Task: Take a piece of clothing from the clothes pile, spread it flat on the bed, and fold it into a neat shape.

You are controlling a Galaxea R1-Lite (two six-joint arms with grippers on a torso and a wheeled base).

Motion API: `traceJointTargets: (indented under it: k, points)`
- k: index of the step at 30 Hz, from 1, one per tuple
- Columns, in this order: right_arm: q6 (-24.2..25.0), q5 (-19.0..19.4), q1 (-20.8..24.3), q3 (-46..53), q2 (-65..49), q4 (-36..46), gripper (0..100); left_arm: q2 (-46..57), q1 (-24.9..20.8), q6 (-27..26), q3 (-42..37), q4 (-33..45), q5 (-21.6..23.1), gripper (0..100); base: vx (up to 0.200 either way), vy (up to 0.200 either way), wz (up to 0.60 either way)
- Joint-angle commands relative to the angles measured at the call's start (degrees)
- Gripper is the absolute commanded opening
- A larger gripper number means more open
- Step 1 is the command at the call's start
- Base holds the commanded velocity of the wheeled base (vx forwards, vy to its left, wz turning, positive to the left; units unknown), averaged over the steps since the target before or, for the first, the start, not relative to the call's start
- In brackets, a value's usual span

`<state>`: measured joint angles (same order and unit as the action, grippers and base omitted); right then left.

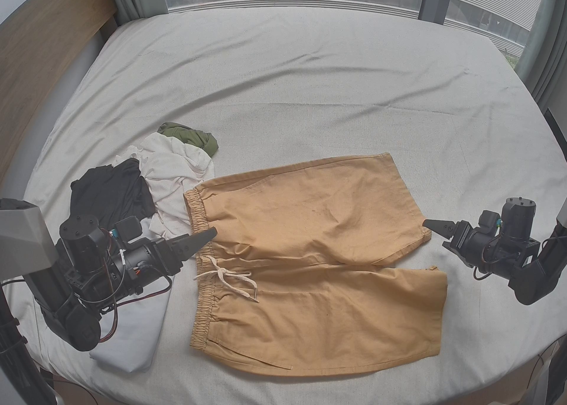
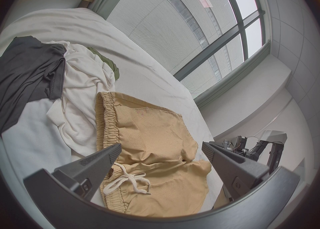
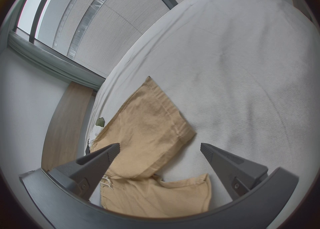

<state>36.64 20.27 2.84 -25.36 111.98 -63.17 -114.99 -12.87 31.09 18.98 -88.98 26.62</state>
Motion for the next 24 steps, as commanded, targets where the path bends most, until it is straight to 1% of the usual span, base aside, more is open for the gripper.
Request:
traceJointTargets:
  k: [1, 7, 12, 21, 22, 24]
  points:
    - [-1.40, 0.03, -0.38, 0.92, 0.17, 2.70, 100, -0.32, -0.13, 0.03, -0.44, -0.14, 0.01, 100, 0.000, 0.000, 0.00]
    - [-1.66, 0.12, -0.12, 1.01, 0.08, 7.45, 100, -0.32, -1.28, 0.12, -3.69, -0.05, 0.27, 100, 0.000, 0.000, 0.00]
    - [-1.75, 0.12, -0.12, 1.98, -0.45, 7.89, 100, -0.76, -1.28, 0.03, -5.89, -0.05, 1.06, 100, 0.000, 0.000, 0.00]
    - [-2.19, 0.38, 0.06, 3.30, -5.81, 7.10, 100, 0.03, -1.10, 0.03, -13.36, -0.14, 1.15, 100, 0.000, 0.000, 0.00]
    - [-2.37, 0.29, 0.15, 4.17, -7.31, 7.10, 100, 0.82, -1.28, -0.06, -15.03, -0.14, 1.15, 100, 0.000, 0.000, 0.00]
    - [-4.21, 0.29, 0.15, 5.41, -9.77, 7.10, 100, 1.97, -1.37, -0.32, -17.31, -0.05, 1.24, 100, 0.000, 0.000, 0.00]
